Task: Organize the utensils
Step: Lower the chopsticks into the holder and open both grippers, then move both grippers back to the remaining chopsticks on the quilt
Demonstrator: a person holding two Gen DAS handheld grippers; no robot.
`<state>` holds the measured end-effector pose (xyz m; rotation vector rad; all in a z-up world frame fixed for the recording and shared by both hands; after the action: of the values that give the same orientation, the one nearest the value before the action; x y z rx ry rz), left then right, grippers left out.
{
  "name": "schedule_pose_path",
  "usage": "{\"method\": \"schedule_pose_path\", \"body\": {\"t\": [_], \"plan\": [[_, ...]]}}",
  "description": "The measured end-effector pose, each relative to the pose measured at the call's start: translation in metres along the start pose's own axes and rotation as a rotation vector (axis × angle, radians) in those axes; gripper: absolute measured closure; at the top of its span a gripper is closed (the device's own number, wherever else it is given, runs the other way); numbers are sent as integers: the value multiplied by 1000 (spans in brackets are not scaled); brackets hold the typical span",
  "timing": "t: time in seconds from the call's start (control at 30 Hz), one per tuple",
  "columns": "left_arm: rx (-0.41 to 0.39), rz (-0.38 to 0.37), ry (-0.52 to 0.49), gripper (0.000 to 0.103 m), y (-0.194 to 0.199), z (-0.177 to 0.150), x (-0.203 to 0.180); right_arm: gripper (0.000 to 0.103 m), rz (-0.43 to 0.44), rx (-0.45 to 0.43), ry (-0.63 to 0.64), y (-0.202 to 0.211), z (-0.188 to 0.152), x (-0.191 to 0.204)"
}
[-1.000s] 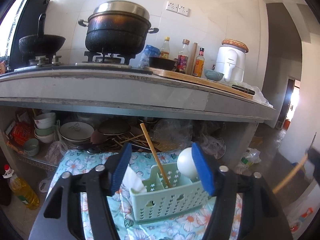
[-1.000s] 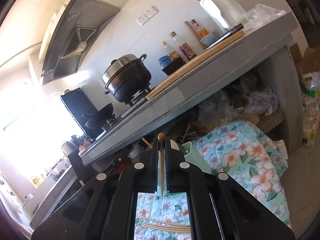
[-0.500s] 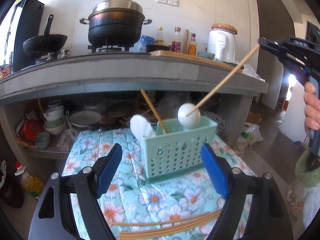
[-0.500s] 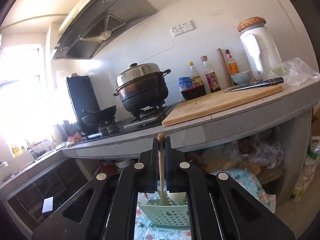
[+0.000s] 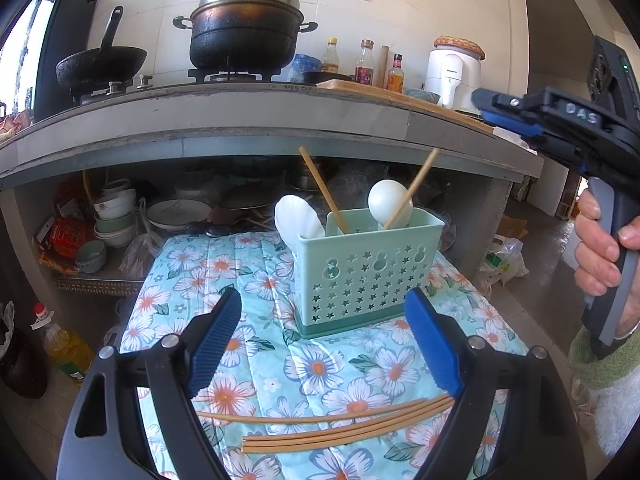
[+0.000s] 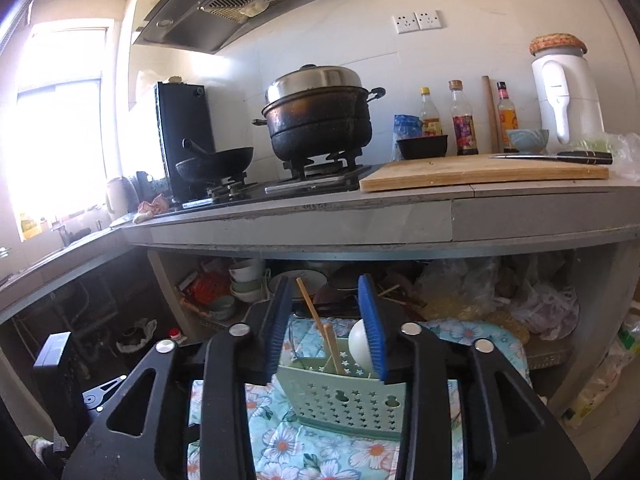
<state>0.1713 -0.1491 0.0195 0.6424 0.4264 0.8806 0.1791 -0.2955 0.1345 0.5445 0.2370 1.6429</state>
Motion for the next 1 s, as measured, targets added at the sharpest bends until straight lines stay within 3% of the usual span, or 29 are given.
{"method": "schedule_pose_path", "body": {"t": [0.23, 0.37, 0.63, 0.83, 1.0], "plan": [[12, -8, -8, 18, -5, -2, -3, 59, 59, -46, -122, 36, -7, -18], [22, -14, -12, 15, -8, -5, -5, 54, 53, -36, -233, 44, -33, -30], [93, -4, -21, 13, -25, -19, -2, 47, -57, 129, -389, 21, -116, -42], [128, 31, -45, 13, -33, -30, -5, 46, -54, 278, -449, -4, -164, -42], [157, 53, -42, 13, -41, -37, -6, 40, -60, 342, -463, -12, -189, -43]]}}
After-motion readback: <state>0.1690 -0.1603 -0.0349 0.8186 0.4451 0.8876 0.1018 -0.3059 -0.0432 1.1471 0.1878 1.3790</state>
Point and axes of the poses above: each gripper's, at about its wrist camera, not at the fingertips, and y roughly against the way its jaws point, x to its left, z to its top, the point moved 10 cm from there along -y, roughly the way its jaws point, and after that the axes turned 15 degrees about x, right-handed, at the moved point
